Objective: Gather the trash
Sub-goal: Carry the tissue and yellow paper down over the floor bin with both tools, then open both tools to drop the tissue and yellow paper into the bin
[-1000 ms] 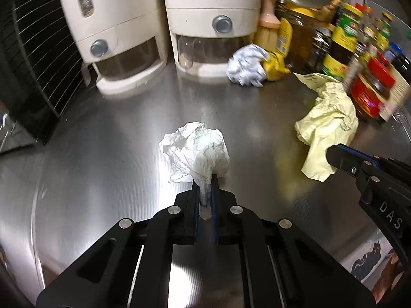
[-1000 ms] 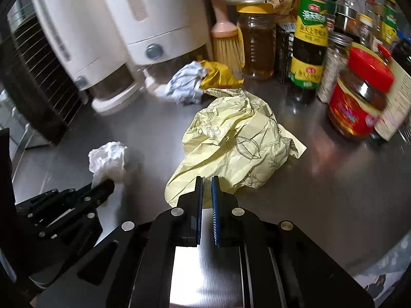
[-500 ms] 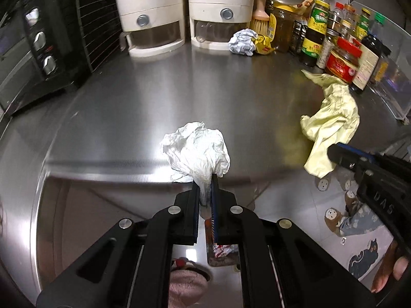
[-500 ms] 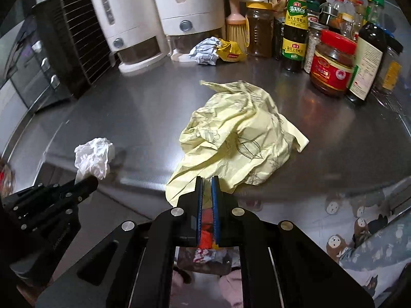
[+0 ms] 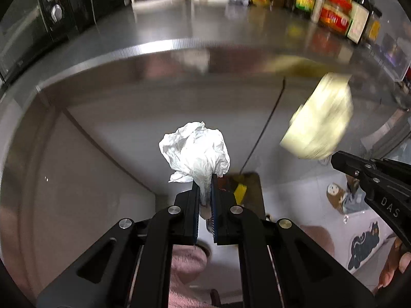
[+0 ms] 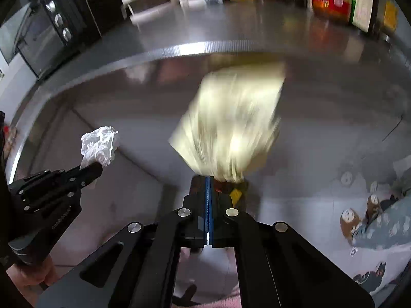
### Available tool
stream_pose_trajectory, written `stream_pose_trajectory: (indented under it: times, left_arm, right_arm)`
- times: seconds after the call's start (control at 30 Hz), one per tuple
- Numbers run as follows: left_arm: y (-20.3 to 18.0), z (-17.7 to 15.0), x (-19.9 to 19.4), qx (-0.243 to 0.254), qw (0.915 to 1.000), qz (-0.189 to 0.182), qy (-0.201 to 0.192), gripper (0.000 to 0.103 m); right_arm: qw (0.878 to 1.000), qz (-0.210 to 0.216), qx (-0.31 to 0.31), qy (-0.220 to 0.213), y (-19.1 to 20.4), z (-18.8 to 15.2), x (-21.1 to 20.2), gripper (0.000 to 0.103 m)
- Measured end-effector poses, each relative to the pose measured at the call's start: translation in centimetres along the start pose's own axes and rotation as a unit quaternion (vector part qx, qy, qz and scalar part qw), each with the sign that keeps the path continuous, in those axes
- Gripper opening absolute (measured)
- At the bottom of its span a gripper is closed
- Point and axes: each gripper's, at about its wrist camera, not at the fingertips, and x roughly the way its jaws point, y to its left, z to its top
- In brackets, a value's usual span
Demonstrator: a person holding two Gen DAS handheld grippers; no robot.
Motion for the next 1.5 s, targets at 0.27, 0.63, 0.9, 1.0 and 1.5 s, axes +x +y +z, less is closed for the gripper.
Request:
stream_pose_trajectory:
  times: [0.27, 0.63, 0.9, 1.0, 1.5]
  left_arm:
    - [-0.8, -3.0, 7.9, 0.006, 0.9972, -0.01, 0.074, 0.006]
    - [-1.6, -5.4, 16.2, 0.01, 0.9908, -0.011, 0.135, 0.007]
    - [-3.0, -6.9, 18.3, 0.009, 0.9881, -0.023, 0.152, 0.013]
    - [-3.2, -7.1, 18.5, 0.012, 0.9884, -0.028, 0.149, 0.013]
    - [-1.9, -5.7, 16.3, 0.0, 0.9933, -0.022, 0.114, 0.077]
  right_arm:
    - [0.996, -0.01, 0.022, 0.082, -2.3, -2.6, 8.7, 0.001]
    - [0.991, -0.038, 0.06, 0.115, -5.9, -5.4, 16.4, 0.006]
    - [0.988, -0.074, 0.075, 0.109, -6.9, -6.1, 18.2, 0.069]
    - [0.988, -0.09, 0.082, 0.099, -7.5, -6.2, 17.8, 0.068]
    - [0.989, -0.073, 0.093, 0.086, -7.7, -5.3, 15.9, 0.073]
